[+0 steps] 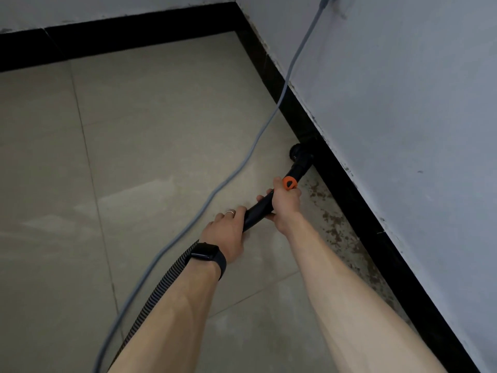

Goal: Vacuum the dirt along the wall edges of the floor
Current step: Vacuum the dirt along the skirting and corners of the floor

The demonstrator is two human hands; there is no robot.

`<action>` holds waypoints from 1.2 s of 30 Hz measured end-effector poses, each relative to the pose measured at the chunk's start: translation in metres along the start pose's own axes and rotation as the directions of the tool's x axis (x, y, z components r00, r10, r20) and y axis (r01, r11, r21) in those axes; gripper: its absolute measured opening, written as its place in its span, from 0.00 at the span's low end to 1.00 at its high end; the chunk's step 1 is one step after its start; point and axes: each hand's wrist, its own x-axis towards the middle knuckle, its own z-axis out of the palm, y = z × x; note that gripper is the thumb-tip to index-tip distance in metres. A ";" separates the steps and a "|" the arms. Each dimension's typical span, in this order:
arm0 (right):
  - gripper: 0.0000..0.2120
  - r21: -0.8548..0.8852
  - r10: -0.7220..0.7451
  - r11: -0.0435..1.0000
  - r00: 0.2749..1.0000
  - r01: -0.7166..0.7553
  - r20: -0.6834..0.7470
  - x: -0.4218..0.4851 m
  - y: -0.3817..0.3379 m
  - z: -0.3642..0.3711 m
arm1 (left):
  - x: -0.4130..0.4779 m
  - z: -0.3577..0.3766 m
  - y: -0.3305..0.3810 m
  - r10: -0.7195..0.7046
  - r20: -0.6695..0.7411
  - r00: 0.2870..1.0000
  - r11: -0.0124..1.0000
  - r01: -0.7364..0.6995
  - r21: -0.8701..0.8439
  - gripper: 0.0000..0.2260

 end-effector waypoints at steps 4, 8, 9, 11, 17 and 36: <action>0.19 -0.006 0.028 1.000 0.999 -0.028 -0.027 -0.004 -0.003 0.001 | -0.004 -0.004 0.002 0.010 0.023 1.000 0.999 -0.009 -0.038 0.19; 0.21 0.004 0.027 1.000 0.998 -0.027 -0.054 -0.018 0.008 -0.006 | -0.017 -0.002 0.008 0.005 0.064 0.998 1.000 -0.003 -0.023 0.16; 0.21 0.016 0.033 0.999 0.998 -0.032 -0.051 -0.023 0.012 -0.008 | -0.022 -0.002 0.009 0.003 0.079 0.997 1.000 -0.003 -0.001 0.16; 0.22 0.056 0.053 0.997 0.998 -0.052 -0.013 -0.037 0.022 -0.011 | -0.033 -0.004 0.004 0.001 0.121 0.993 0.998 -0.008 0.059 0.15; 0.20 0.161 0.122 0.977 0.985 -0.141 0.119 -0.088 0.074 0.004 | -0.068 -0.021 -0.034 -0.058 0.303 0.951 0.977 -0.009 0.214 0.14; 0.17 0.364 0.194 0.916 0.980 -0.168 -0.034 -0.165 0.154 -0.004 | -0.130 -0.005 -0.055 -0.061 0.456 0.888 0.944 -0.097 0.314 0.12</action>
